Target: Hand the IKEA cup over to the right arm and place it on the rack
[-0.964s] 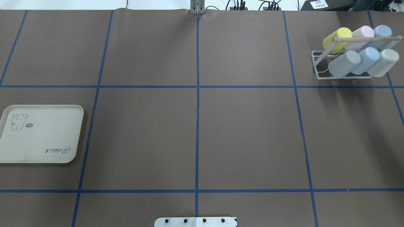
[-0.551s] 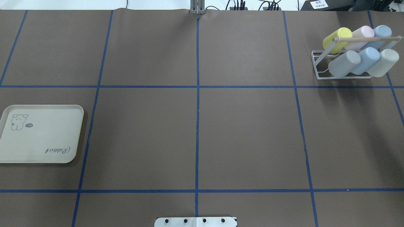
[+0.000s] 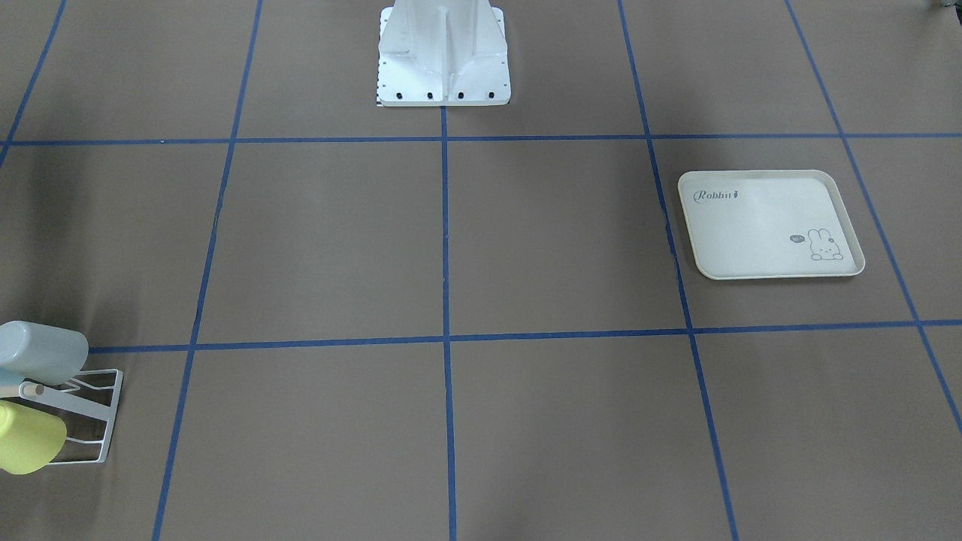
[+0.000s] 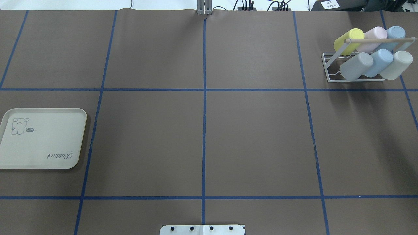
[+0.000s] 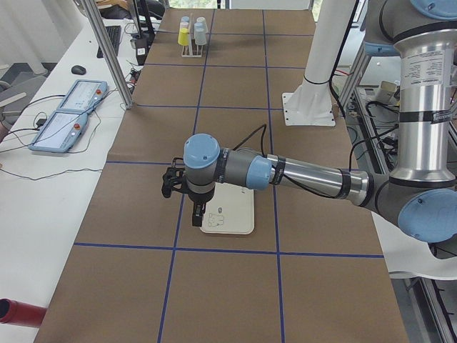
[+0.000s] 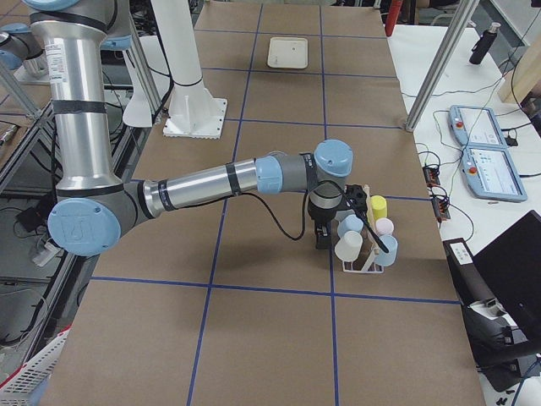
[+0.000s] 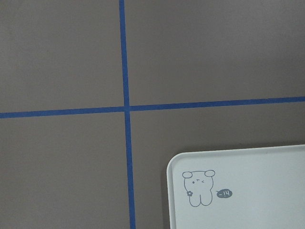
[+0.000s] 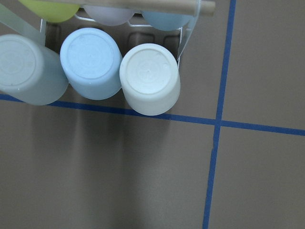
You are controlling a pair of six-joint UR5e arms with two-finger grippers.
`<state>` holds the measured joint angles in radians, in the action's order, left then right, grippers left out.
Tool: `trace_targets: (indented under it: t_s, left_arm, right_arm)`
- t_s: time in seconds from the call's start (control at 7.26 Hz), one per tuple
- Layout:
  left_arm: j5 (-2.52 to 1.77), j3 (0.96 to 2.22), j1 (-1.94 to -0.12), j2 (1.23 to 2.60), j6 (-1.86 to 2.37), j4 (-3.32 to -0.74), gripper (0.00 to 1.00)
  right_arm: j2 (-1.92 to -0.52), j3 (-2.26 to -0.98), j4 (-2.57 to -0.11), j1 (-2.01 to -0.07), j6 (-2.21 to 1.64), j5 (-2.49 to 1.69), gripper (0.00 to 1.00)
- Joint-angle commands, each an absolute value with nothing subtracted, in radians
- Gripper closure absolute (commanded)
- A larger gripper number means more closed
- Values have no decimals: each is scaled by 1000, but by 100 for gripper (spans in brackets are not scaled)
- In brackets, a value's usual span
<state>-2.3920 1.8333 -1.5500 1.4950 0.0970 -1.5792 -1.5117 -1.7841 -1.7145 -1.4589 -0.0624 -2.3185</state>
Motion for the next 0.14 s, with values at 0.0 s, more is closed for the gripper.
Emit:
trace_targets:
  t_s: [0.0]
  left_arm:
    - [-2394,1844,-1551,1496,101,-1580,0]
  right_arm:
    - [-1511,-1775,-1715,-1456,-61,-2336,1]
